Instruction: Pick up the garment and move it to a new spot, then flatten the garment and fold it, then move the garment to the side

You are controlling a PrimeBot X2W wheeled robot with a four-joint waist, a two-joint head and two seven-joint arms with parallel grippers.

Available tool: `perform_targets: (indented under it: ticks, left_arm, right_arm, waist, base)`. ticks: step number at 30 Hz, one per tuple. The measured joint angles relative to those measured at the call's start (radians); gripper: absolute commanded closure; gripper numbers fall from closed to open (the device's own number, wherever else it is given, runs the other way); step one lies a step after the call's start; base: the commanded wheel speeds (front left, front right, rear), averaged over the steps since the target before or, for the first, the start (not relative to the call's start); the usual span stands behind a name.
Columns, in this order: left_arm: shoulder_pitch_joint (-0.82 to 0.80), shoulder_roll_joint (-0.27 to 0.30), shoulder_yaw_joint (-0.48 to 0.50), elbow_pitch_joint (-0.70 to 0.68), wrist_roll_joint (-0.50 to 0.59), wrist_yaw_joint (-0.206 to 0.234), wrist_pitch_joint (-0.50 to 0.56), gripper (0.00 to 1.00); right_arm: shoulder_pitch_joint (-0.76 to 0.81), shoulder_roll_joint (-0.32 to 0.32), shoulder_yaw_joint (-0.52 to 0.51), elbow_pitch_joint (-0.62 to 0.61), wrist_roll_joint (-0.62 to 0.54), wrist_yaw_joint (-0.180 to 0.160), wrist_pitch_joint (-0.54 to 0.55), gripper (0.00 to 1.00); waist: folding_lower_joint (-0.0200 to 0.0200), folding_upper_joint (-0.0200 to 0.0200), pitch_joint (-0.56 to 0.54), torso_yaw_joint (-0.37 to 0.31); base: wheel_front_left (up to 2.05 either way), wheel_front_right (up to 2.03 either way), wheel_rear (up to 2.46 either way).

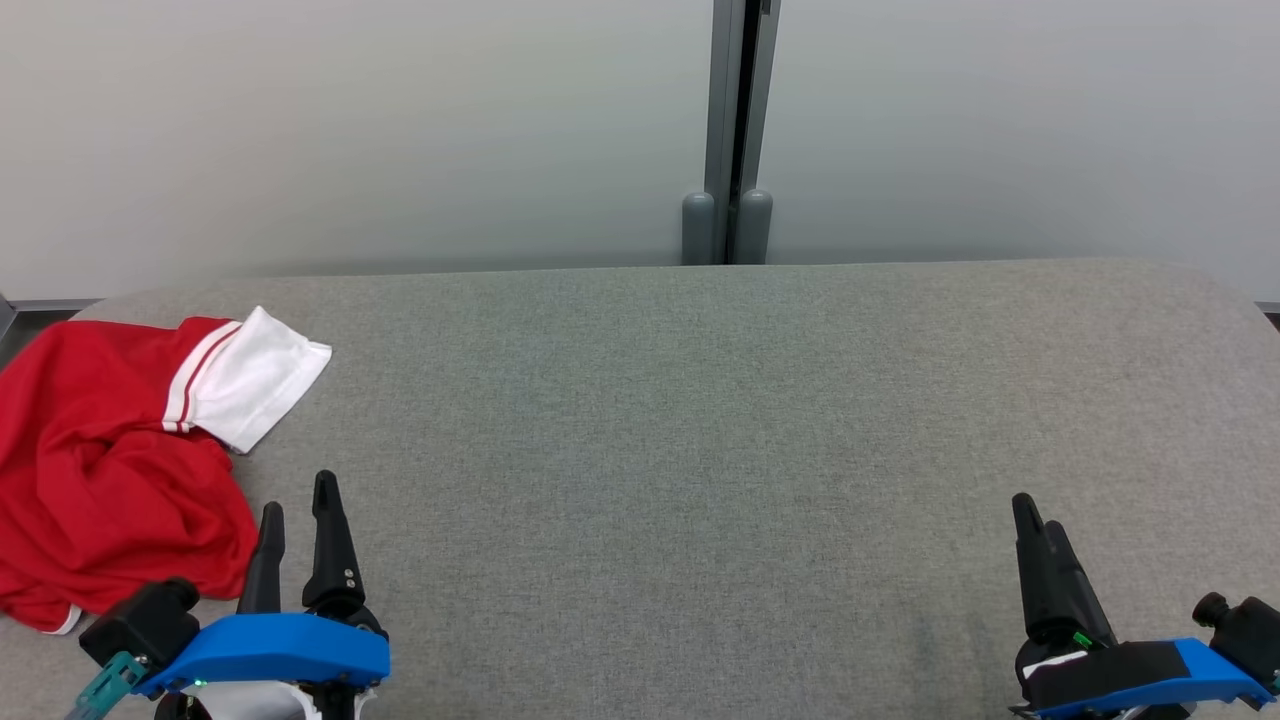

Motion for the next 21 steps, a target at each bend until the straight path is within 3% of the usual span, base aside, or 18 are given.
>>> perform_targets:
  ticks: [21]
  left_arm:
    - [0.007,0.008,-0.037,0.000,0.229,0.022,-0.058,0.00]
  right_arm:
    - [0.010,-0.001,0.013,-0.015,-0.253,0.001,-0.056,0.00]
  waist:
    - [0.0000,0.0000,-0.006,0.011]
  base:
    - [0.00,0.00,0.00]
